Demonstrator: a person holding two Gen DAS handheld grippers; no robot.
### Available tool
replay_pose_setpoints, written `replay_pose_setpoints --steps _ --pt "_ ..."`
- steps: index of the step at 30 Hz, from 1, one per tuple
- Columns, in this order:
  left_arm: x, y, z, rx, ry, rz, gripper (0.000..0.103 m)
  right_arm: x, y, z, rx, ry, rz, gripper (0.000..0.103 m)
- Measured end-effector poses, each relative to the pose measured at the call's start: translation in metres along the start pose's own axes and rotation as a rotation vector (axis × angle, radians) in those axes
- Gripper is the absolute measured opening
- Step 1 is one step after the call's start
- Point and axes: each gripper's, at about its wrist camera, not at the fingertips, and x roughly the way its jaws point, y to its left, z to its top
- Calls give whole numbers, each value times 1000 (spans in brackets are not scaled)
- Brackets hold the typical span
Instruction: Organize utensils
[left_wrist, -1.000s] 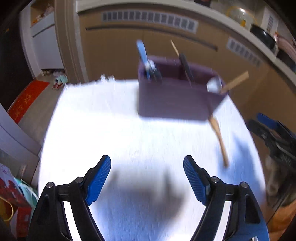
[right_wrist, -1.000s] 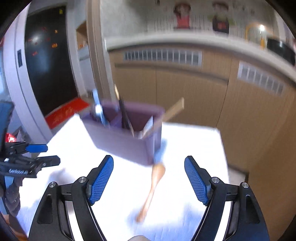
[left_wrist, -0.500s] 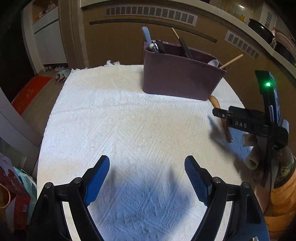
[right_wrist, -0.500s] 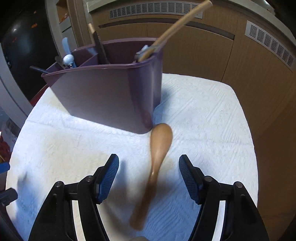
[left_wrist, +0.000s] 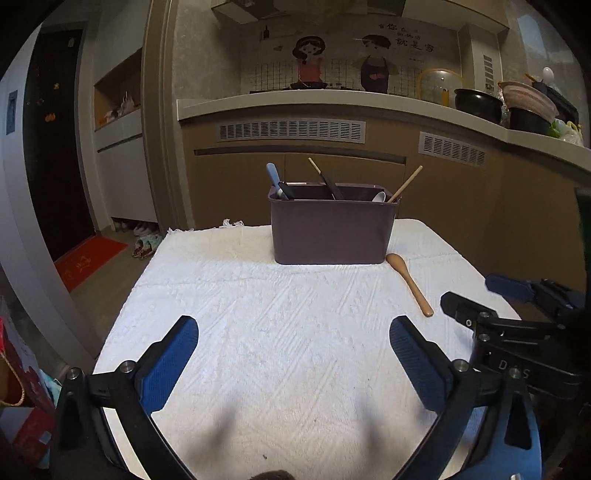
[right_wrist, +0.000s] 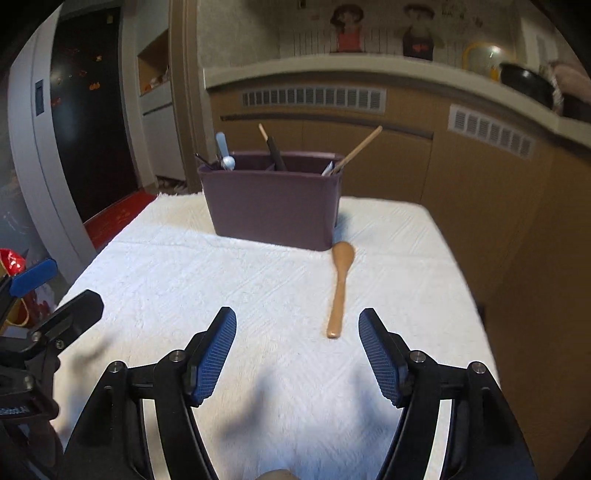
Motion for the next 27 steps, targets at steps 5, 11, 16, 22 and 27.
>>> replay_pose_setpoints --steps 5,11,16,22,27 --pt "-17 -3 -16 -22 -40 93 103 -40 8 -24 -16 -133 -86 89" --pt "-38 -9 -15 -30 -90 101 103 -78 -2 -39 74 -173 -99 100" --pt "-42 -15 -16 -14 -83 97 103 -82 -7 -41 92 -172 -127 100" --pt "-39 -14 -17 -17 -59 107 103 -79 -12 -42 100 -163 -117 100" --pt "-39 -14 -20 -13 -49 105 103 -75 -14 -44 103 -149 -110 100"
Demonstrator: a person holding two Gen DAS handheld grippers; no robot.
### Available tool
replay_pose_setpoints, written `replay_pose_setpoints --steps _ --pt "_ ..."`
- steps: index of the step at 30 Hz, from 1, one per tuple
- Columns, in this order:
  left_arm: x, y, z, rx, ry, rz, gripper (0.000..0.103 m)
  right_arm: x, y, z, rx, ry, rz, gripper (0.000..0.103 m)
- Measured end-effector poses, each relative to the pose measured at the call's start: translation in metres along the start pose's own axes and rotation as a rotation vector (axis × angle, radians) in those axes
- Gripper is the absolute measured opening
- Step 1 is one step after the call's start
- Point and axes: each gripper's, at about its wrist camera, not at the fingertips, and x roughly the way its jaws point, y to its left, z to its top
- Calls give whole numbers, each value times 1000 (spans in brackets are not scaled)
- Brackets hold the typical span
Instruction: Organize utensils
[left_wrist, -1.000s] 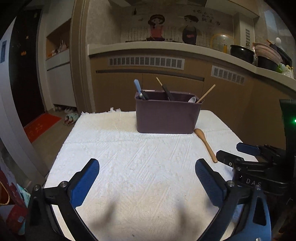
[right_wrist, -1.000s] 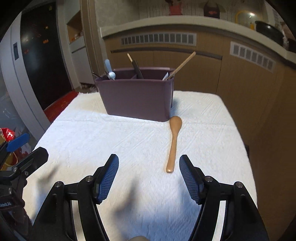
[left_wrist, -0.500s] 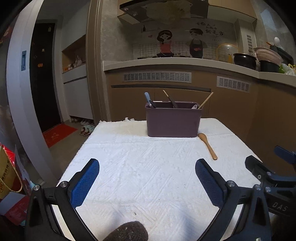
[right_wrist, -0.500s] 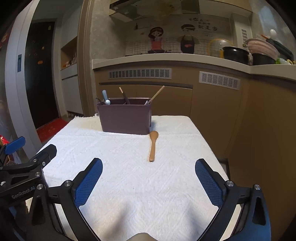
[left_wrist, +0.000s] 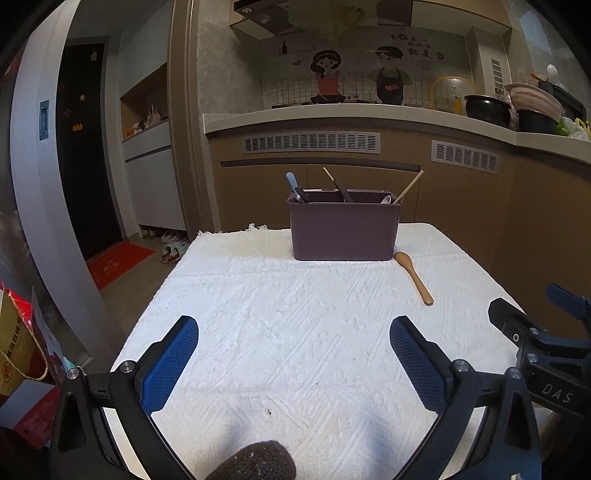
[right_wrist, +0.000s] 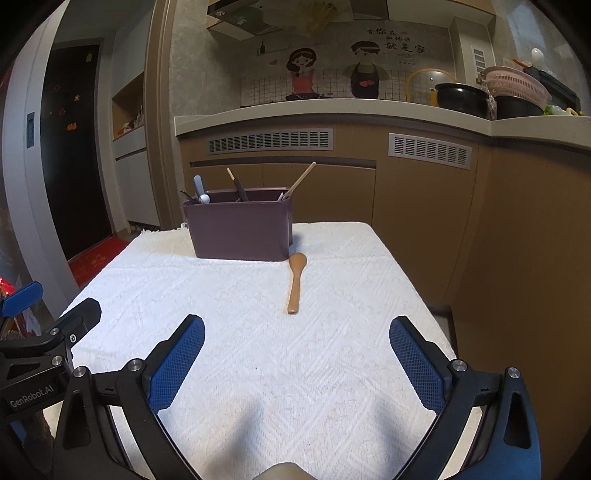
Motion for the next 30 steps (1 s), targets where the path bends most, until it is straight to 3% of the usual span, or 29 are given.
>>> replay_pose_setpoints --steps 30 --pt "-1 0 -3 -1 4 1 103 -2 2 -3 -14 1 5 100"
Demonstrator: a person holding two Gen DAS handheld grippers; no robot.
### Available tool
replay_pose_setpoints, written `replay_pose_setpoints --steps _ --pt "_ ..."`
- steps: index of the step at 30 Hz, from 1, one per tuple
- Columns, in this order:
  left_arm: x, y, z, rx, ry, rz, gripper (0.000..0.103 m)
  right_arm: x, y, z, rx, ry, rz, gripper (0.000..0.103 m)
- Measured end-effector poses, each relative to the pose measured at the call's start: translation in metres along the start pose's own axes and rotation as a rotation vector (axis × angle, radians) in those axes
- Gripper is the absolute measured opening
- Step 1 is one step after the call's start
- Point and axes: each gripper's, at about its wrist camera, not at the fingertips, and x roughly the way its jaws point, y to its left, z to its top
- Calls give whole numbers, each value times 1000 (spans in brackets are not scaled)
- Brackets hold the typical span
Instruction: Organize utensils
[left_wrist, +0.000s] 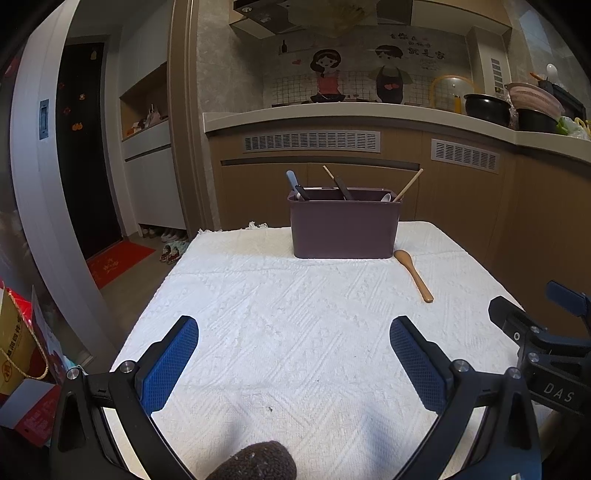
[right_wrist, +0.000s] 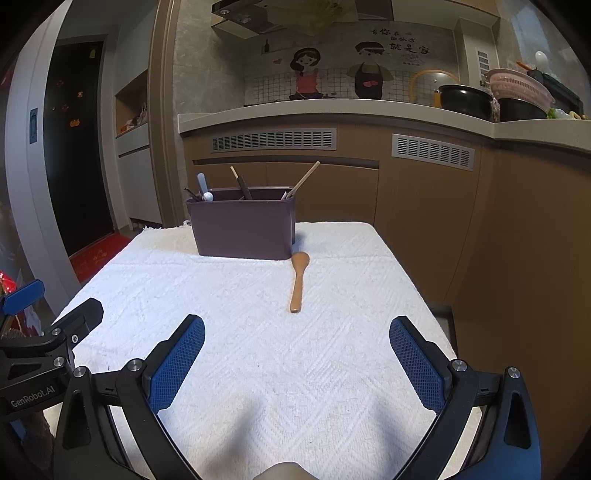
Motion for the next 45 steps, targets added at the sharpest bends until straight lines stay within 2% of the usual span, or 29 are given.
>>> replay_pose_setpoints --steps 45 --pt "-4 -2 2 -25 0 18 103 1 1 1 -10 4 14 100"
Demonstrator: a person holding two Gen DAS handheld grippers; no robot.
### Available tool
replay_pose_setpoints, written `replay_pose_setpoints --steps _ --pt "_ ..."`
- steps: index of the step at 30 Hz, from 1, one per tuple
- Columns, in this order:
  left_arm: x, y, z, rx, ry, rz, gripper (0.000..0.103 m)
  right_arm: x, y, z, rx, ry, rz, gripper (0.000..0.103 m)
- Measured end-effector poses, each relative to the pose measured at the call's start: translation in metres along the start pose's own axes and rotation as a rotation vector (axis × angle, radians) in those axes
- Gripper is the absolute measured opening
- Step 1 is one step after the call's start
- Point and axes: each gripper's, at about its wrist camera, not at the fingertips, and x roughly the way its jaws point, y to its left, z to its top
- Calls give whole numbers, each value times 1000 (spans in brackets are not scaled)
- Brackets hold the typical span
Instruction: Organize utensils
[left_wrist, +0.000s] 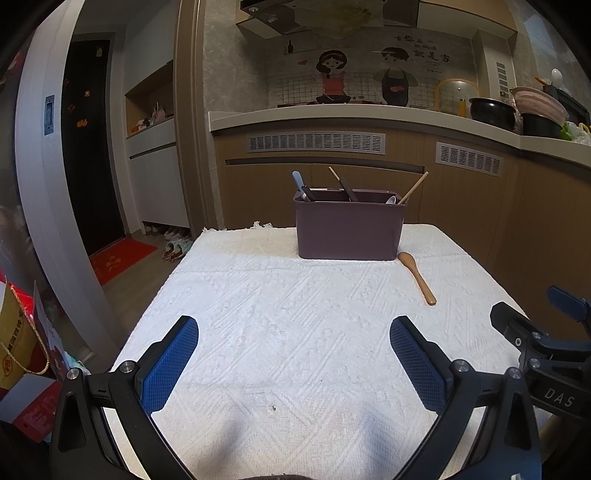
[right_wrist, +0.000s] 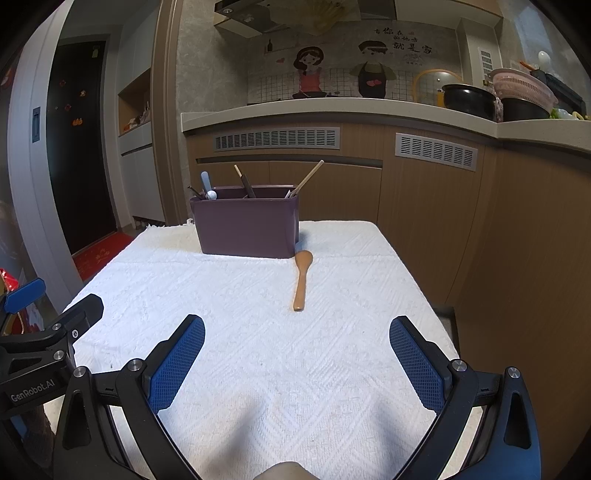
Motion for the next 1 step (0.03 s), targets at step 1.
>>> replay_pose_setpoints --steps 1 --pt "1 0 0 -2 2 2 103 0 0 0 0 0 -1 100"
